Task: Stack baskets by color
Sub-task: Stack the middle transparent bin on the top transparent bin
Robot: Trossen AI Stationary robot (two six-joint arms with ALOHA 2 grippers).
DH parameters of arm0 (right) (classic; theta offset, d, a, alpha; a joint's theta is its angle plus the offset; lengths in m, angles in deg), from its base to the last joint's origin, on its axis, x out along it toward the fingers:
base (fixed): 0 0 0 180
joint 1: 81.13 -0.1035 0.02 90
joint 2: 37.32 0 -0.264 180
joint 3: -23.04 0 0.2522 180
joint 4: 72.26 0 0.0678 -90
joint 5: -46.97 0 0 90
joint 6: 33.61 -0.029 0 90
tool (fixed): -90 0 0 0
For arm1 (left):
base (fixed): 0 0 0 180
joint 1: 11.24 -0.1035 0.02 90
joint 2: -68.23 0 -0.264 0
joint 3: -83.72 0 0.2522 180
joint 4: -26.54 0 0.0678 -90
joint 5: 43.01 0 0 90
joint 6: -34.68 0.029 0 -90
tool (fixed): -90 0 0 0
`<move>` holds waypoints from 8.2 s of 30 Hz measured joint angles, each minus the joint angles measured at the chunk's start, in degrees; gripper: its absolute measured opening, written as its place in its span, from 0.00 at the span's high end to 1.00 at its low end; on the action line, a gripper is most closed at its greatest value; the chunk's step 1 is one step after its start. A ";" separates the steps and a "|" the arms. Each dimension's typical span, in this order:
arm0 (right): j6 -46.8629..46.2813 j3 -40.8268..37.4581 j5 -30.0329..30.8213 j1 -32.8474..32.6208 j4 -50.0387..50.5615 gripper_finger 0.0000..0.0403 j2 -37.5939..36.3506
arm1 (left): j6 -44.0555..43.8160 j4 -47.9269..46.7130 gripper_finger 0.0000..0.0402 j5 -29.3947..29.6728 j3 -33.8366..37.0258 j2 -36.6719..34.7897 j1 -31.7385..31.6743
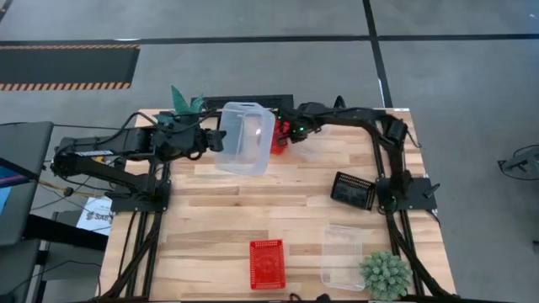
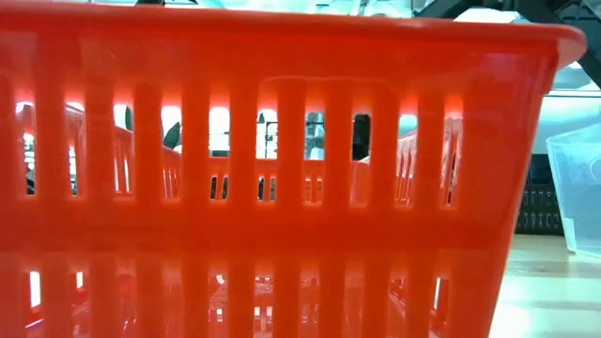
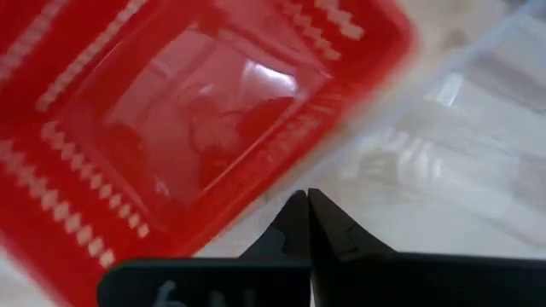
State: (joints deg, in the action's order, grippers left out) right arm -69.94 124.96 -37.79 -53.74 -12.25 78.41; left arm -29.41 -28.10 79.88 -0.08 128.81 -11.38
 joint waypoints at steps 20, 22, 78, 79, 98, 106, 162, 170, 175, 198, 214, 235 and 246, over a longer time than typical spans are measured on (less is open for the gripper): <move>4.82 2.20 20.87 14.19 26.79 0.99 -12.25 | 2.04 -0.93 1.00 1.66 0.00 0.04 0.04; 5.64 2.00 20.83 17.53 26.72 0.99 -12.31 | 1.95 -0.91 1.00 1.65 0.00 0.04 0.04; 10.51 -1.87 -11.76 20.58 -8.69 0.98 -10.75 | -0.33 -0.01 1.00 1.65 -0.04 2.82 -1.74; 10.60 -0.51 -11.72 20.89 -6.84 0.98 -12.48 | -0.21 0.95 1.00 1.36 -0.04 3.50 -1.98; 12.82 2.52 6.61 14.12 22.26 0.97 -48.99 | 13.23 28.80 1.00 -16.15 -3.49 30.47 -18.10; 9.19 2.52 10.57 9.45 26.55 0.97 -53.36 | 20.76 24.99 1.00 -18.70 -19.28 46.95 -20.65; 8.07 2.52 17.20 4.49 33.05 0.96 -53.93 | 10.82 6.18 0.88 -15.12 -33.48 59.82 -21.45; 8.33 2.52 17.22 4.50 33.04 0.96 -53.93 | 11.39 6.39 0.87 -17.64 -33.51 59.80 -21.69; 8.39 2.52 17.22 4.51 33.01 0.96 -53.50 | 12.08 5.80 0.80 -21.72 -36.53 59.78 -22.26; 27.81 2.46 -8.22 15.22 7.28 0.99 -17.93 | 30.18 -35.68 0.60 -10.65 -62.82 53.36 -15.09; 27.79 4.01 -14.43 18.77 4.48 0.99 -10.73 | 26.09 -36.77 0.60 -0.92 -62.75 45.37 -9.23; 24.22 4.25 -12.23 18.14 -1.74 0.98 -7.83 | 25.46 -36.79 0.60 -0.72 -62.73 45.18 -9.21; 23.48 4.34 -8.20 16.77 9.49 0.97 -20.53 | 25.41 -39.69 0.60 -1.07 -62.69 44.11 -9.10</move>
State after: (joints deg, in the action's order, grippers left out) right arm -46.46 129.30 -45.99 -36.97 -2.76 57.87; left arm -4.00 -67.79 78.82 -62.77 172.92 -20.48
